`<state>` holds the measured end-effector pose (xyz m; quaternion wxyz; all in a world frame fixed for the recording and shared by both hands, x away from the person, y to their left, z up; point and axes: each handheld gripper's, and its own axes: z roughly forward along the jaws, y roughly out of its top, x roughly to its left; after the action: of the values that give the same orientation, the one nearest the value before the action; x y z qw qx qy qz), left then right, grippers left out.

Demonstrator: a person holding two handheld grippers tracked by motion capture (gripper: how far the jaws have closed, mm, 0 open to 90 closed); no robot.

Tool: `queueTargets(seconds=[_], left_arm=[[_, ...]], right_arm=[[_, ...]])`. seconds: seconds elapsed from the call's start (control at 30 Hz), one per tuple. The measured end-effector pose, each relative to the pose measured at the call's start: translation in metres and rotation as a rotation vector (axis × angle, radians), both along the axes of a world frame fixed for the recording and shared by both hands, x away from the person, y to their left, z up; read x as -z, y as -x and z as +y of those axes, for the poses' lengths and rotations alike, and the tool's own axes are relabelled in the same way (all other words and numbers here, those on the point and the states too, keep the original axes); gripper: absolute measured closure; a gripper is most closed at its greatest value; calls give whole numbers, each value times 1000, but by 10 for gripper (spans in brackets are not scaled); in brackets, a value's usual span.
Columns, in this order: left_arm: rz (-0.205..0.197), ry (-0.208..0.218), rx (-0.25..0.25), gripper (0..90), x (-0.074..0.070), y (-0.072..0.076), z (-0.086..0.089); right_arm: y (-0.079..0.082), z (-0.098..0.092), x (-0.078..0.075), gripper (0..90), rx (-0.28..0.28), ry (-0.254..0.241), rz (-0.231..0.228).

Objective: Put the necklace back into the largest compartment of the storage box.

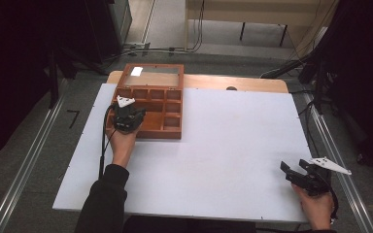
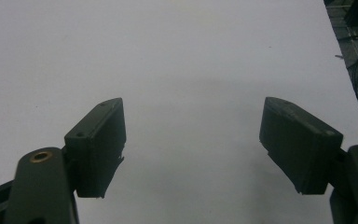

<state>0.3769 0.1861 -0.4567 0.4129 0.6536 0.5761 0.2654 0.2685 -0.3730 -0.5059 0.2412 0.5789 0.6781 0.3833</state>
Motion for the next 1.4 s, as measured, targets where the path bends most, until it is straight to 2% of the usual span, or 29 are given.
queueTargets(seconds=[0.13, 0.7, 0.83, 0.97, 1.07, 1.4], left_arm=[[-2, 5, 14, 730, 0, 1, -1], [-33, 38, 60, 530, -1, 18, -3], [-37, 36, 43, 486, -1, 21, -1], [-45, 35, 17, 402, 0, 27, 1], [-46, 28, 17, 373, -1, 31, 3], [-59, 45, 7, 336, -3, 46, 12]], right_arm=[[0, 0, 0, 210, 3, -3, 0], [0, 0, -1, 210, 2, -3, -3], [0, 0, -1, 210, 2, -2, -3], [0, 0, -1, 210, 1, -4, -3], [0, 0, -1, 210, 2, -3, -5], [0, 1, -1, 210, 2, -3, -5]])
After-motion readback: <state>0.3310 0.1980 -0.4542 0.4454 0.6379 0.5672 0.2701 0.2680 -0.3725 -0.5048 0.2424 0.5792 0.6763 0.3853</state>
